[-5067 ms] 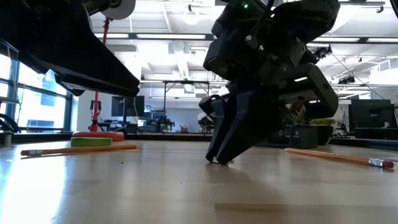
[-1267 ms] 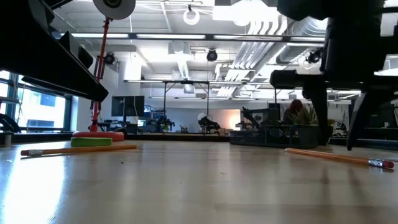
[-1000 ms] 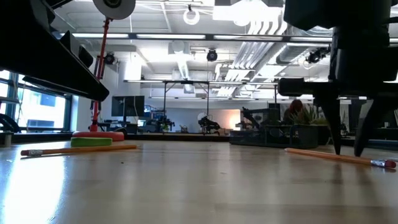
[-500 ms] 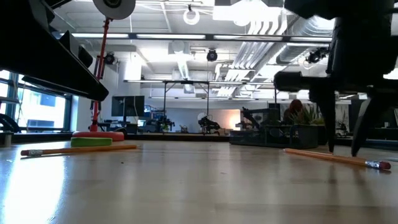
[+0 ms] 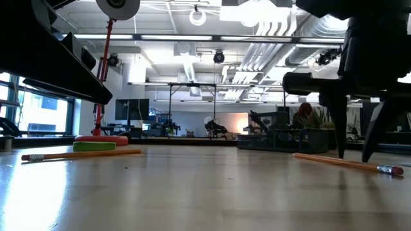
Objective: Pick and place office supplies into organizer
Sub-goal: Put the right yellow pencil into the black desk organizer, then put the bottom yellow pencil into the black desk organizer
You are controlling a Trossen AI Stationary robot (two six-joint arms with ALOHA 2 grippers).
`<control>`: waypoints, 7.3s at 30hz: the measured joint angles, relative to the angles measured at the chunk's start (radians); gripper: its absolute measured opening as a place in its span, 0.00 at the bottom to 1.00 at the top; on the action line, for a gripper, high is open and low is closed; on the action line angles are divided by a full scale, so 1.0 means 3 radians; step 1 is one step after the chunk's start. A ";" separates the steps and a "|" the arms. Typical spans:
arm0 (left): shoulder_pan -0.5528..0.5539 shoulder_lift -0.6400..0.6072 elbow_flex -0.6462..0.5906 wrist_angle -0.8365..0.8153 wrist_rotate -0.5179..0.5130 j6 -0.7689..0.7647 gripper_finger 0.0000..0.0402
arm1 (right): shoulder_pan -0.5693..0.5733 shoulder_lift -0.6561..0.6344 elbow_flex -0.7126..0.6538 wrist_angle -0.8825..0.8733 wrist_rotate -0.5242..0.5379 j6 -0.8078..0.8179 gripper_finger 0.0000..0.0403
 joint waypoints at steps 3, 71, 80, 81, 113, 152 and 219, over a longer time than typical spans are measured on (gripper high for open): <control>0.0000 0.0000 0.0000 0.0000 0.0000 0.0000 0.23 | -0.0001 0.0000 -0.0016 0.0042 -0.0052 -0.0001 0.22; 0.0000 0.0000 -0.0001 -0.0078 -0.0019 -0.0049 0.23 | -0.1680 0.0565 0.0317 0.1366 -0.0782 0.0060 0.16; 0.0001 0.0000 -0.0001 -0.0086 -0.0006 -0.0033 0.23 | -0.1668 0.0570 0.0547 0.2002 -0.0782 0.0678 0.13; 0.0001 0.0000 -0.0001 -0.0080 -0.0043 -0.0033 0.23 | -0.1668 0.0569 0.0596 0.1966 -0.0785 0.0712 0.13; -0.0161 0.0000 0.0018 -0.0204 -0.0049 -0.0163 0.23 | -0.2163 0.2316 0.3642 -0.1209 -0.1051 0.0059 0.19; -0.0153 0.0000 0.0018 -0.0198 -0.0032 -0.0248 0.23 | -0.2358 0.2308 0.3693 -0.1348 -0.0743 0.0057 0.19; -0.0327 0.0000 0.0018 -0.0252 -0.0245 -0.0501 0.23 | -0.2728 -0.0362 0.1054 -0.0765 -0.0612 0.1477 0.00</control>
